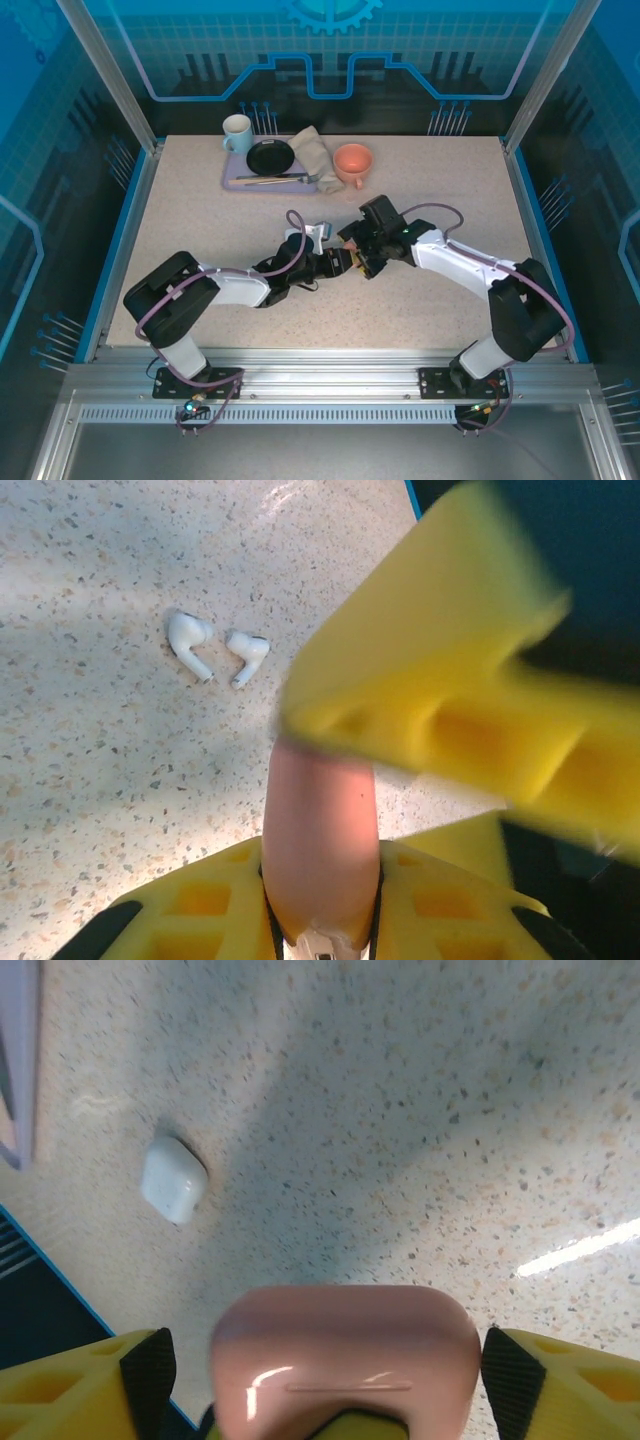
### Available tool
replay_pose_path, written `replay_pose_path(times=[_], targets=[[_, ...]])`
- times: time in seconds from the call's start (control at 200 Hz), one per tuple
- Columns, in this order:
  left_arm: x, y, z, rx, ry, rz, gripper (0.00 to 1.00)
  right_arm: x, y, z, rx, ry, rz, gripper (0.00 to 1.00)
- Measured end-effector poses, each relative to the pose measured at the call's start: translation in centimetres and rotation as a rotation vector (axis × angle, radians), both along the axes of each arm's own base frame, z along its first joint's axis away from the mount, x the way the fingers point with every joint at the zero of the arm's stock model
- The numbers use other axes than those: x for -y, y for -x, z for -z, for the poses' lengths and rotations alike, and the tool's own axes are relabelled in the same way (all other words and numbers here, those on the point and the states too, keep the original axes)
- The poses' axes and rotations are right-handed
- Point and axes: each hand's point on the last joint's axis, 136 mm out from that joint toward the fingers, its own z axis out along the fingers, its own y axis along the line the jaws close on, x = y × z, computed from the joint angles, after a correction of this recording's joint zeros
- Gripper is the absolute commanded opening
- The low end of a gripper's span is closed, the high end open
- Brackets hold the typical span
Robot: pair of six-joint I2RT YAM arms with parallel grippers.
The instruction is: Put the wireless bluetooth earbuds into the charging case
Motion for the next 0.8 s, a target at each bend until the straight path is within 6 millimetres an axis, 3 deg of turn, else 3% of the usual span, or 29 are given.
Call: replay_pose_path(times=[0.125, 0.235, 0.31, 0.5, 0.795], targets=[[-0.7, 0.3, -0.1, -0.013, -0.031, 0.007, 0.02, 2.7, -1.5, -3.0, 0.112, -0.003, 0.009, 0.87], [-2.4, 0.2, -1.9, -0.002, -0.032, 0.038, 0.02, 4.7, -2.5, -6.3, 0.283, 0.034, -0.063, 0.88], [-4.0, -0.3, -3.2, 0.003, -0.036, 0.062, 0.02, 5.0, -2.6, -7.7, 0.409, 0.074, -0.168, 0.88], [-7.2, -0.4, -6.2, 0.019, -0.047, 0.157, 0.02, 3.6, -0.4, -7.7, 0.638, 0.12, -0.485, 0.87], [-7.1, 2.1, -9.5, 0.041, -0.044, 0.346, 0.02, -1.9, 2.0, -9.1, 0.845, 0.04, -0.781, 0.84]])
